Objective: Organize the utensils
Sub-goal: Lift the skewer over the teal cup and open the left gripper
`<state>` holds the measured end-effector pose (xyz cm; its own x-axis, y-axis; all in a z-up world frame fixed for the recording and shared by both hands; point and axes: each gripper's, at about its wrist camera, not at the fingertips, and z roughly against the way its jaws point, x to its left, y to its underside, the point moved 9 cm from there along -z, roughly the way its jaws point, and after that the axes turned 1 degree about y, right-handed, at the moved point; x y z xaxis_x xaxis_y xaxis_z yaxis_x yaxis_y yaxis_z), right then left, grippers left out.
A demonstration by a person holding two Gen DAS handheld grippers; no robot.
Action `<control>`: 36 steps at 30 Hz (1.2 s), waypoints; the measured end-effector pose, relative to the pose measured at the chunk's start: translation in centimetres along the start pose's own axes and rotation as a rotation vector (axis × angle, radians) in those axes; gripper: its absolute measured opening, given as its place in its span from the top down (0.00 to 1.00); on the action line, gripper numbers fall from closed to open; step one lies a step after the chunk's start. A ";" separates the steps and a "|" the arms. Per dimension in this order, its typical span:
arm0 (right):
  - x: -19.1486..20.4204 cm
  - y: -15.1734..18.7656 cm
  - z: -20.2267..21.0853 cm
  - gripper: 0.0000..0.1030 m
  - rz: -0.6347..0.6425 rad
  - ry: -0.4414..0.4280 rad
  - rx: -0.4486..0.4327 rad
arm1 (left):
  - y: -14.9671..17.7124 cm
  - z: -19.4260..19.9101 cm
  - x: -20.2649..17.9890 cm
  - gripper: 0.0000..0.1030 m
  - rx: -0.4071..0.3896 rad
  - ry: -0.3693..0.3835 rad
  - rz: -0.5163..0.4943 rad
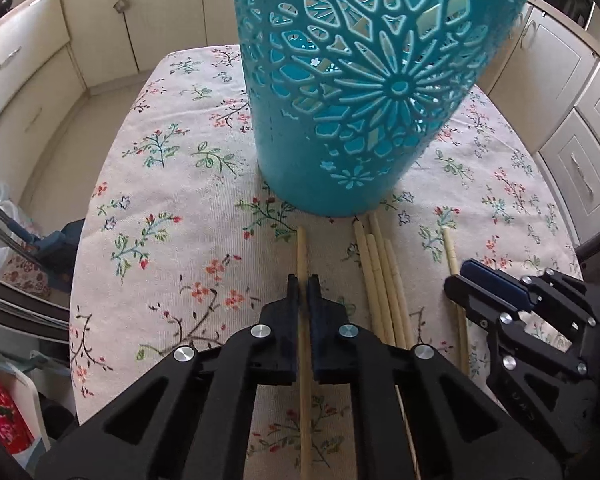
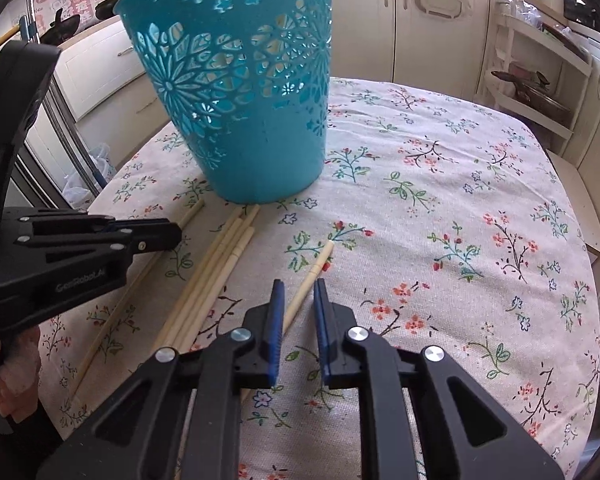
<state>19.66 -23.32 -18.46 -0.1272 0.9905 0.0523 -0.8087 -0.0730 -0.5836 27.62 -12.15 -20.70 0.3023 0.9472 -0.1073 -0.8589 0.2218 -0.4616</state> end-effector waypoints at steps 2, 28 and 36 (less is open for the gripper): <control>0.1 0.0 0.0 0.85 0.006 0.004 -0.004 | 0.5 0.6 -0.2 0.95 -0.006 0.006 -0.016; 0.8 0.3 0.2 0.74 0.042 0.018 -0.012 | -15.9 24.7 -2.7 0.95 -0.631 0.236 0.027; 0.9 0.4 0.2 0.72 0.034 0.001 -0.013 | -21.2 21.5 -1.7 0.95 -0.753 0.096 0.089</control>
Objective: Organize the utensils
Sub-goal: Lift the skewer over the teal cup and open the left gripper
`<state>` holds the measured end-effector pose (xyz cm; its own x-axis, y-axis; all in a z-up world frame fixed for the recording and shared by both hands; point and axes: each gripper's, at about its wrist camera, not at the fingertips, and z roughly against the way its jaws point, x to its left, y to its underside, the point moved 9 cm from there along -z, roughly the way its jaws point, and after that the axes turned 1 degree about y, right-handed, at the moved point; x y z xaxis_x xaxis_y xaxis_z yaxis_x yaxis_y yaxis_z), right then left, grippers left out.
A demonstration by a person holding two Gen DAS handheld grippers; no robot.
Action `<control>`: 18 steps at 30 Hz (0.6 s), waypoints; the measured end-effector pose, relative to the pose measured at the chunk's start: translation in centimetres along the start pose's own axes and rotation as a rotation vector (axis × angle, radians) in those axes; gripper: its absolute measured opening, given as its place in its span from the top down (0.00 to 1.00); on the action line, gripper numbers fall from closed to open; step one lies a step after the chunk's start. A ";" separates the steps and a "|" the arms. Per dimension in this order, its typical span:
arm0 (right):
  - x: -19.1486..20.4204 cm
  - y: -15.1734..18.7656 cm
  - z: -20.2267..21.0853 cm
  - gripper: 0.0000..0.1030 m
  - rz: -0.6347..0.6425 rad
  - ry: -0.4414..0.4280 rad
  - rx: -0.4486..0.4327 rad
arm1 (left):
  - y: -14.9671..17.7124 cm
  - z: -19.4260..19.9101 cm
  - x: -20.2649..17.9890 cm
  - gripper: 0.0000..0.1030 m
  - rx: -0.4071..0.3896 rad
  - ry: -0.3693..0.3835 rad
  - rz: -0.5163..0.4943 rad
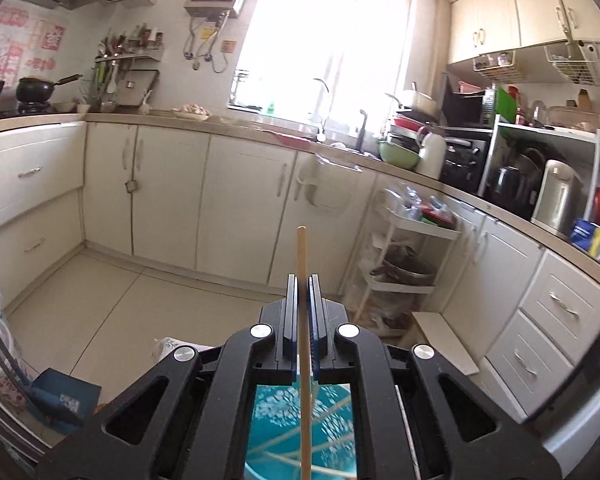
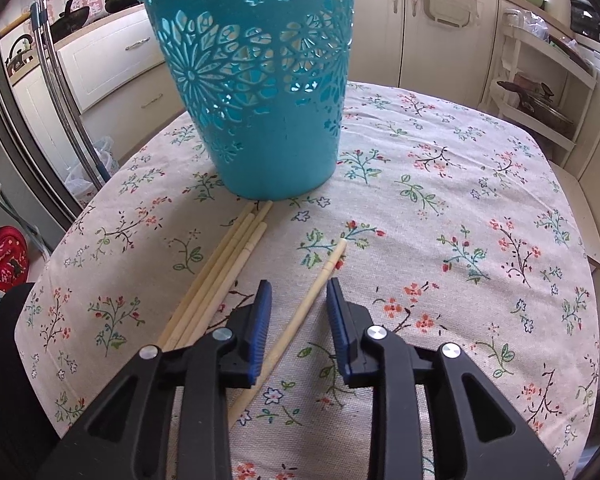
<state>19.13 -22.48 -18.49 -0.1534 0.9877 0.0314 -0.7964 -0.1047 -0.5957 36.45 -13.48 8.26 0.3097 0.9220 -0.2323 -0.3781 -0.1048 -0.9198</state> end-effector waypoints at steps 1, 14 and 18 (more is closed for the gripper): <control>0.0 0.0 0.0 0.72 -0.002 -0.001 0.000 | 0.1 -0.7 0.2 0.95 -0.002 -0.007 0.002; 0.2 -0.1 -0.1 0.64 -0.004 -0.025 0.001 | 7.5 -6.5 2.0 0.95 0.132 -0.060 -0.058; 0.5 -0.1 -0.1 0.63 -0.001 -0.028 0.000 | 8.9 -4.8 2.7 0.83 0.163 -0.083 -0.088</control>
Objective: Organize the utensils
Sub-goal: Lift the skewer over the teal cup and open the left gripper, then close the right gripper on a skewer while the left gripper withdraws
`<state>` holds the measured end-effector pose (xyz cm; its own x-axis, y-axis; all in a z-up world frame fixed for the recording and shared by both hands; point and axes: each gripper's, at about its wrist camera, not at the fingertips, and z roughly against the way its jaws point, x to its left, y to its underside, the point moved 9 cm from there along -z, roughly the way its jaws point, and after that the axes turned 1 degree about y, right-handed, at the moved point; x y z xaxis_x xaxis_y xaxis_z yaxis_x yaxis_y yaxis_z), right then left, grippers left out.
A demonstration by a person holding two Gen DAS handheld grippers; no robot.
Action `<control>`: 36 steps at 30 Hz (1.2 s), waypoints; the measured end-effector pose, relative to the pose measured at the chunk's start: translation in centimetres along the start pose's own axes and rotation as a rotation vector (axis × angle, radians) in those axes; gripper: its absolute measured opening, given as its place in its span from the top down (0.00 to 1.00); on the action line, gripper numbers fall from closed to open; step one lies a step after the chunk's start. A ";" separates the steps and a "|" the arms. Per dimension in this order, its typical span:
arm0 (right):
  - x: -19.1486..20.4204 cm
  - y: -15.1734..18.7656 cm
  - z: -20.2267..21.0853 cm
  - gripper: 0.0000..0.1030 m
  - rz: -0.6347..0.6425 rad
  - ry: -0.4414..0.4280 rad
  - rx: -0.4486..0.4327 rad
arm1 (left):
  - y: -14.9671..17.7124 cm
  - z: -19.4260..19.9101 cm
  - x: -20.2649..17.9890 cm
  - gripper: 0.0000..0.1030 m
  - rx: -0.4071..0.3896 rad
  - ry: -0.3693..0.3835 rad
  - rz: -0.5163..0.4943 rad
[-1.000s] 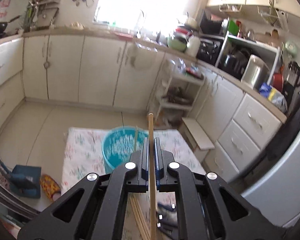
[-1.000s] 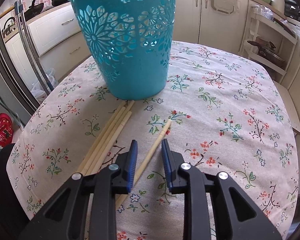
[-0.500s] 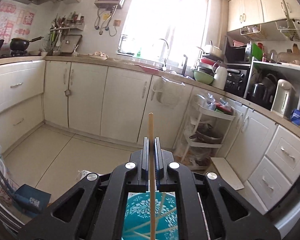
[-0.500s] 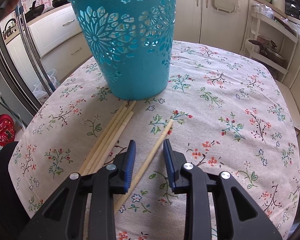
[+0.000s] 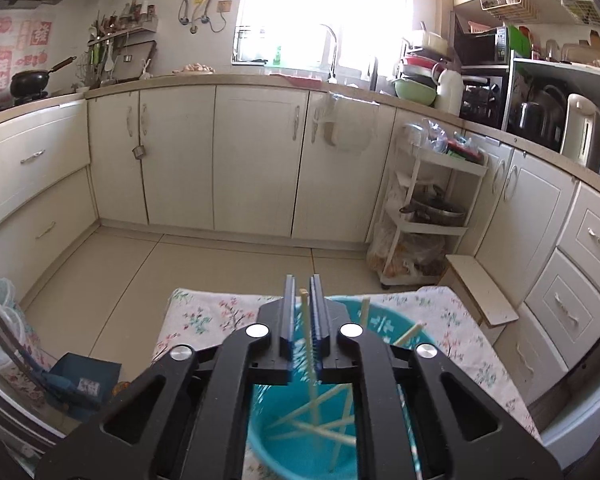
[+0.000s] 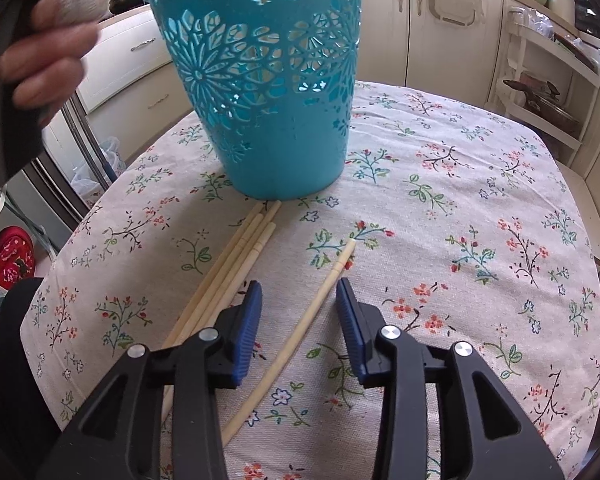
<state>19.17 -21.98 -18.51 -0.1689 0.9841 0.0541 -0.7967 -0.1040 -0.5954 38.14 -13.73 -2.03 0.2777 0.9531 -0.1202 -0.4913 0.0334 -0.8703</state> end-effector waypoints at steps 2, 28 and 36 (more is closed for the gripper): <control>-0.1 0.0 0.1 0.63 -0.017 -0.014 -0.003 | 0.6 1.7 1.3 0.59 -0.007 -0.033 0.018; -0.8 0.9 0.9 0.86 0.179 -0.016 0.156 | 20.1 1.5 9.8 0.21 0.326 -0.127 0.299; 0.0 0.8 0.7 0.92 0.109 0.020 0.070 | 20.3 1.1 8.1 0.21 0.356 -0.129 0.208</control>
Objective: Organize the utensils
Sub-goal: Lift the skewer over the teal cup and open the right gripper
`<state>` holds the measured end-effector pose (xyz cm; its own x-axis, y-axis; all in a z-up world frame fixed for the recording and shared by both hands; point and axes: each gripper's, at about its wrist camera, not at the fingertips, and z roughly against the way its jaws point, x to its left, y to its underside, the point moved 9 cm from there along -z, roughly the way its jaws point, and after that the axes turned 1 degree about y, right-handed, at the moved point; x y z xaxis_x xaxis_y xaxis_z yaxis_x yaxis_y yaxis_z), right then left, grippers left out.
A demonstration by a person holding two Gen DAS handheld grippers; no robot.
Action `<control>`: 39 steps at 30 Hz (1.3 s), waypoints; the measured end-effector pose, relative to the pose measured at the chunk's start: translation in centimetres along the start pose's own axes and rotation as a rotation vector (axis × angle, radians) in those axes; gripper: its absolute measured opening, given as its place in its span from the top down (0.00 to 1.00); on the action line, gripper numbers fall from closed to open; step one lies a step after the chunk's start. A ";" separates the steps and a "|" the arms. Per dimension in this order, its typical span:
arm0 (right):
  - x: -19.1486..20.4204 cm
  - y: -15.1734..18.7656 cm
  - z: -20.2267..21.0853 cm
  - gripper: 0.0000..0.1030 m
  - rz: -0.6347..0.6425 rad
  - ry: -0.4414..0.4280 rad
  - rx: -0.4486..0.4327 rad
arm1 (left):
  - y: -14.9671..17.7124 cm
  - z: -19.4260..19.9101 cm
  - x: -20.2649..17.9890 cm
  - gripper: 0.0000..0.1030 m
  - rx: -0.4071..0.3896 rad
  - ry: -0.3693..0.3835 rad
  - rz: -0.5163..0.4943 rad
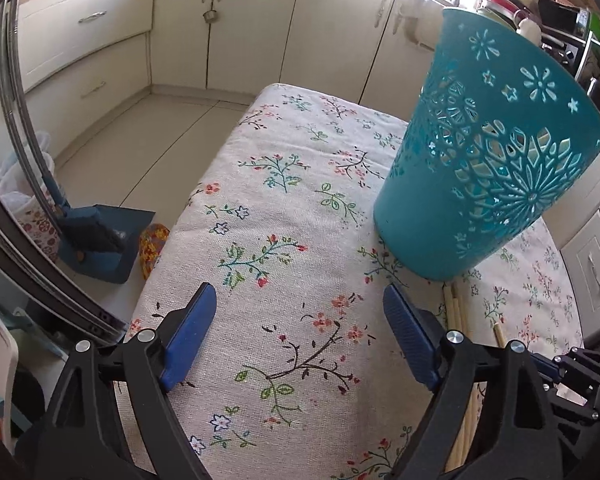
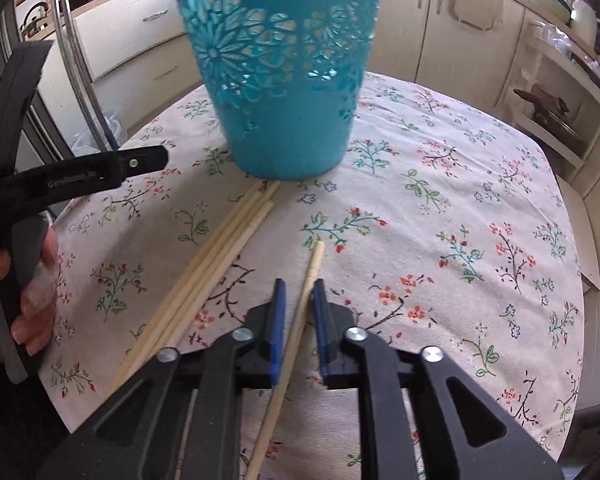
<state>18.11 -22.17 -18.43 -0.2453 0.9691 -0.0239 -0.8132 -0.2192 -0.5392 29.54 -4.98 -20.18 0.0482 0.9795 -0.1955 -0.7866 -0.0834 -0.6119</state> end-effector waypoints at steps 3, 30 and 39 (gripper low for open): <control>-0.1 0.2 0.4 0.94 -0.016 -0.026 0.012 | 0.0 -0.1 0.0 0.20 0.004 0.000 0.001; -3.5 -22.7 18.7 0.94 -0.375 -0.302 -0.727 | 0.3 -0.5 -0.5 0.13 0.023 -0.010 -0.043; -5.4 -26.3 11.9 0.94 -0.442 -0.136 -0.712 | 0.3 -0.5 -0.7 0.12 0.025 -0.006 -0.049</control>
<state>34.50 -22.96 5.86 -0.0814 0.9168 0.3910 -0.3344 0.3444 -0.8773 29.61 -5.74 -20.61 0.0832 0.9834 -0.1610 -0.7986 -0.0308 -0.6010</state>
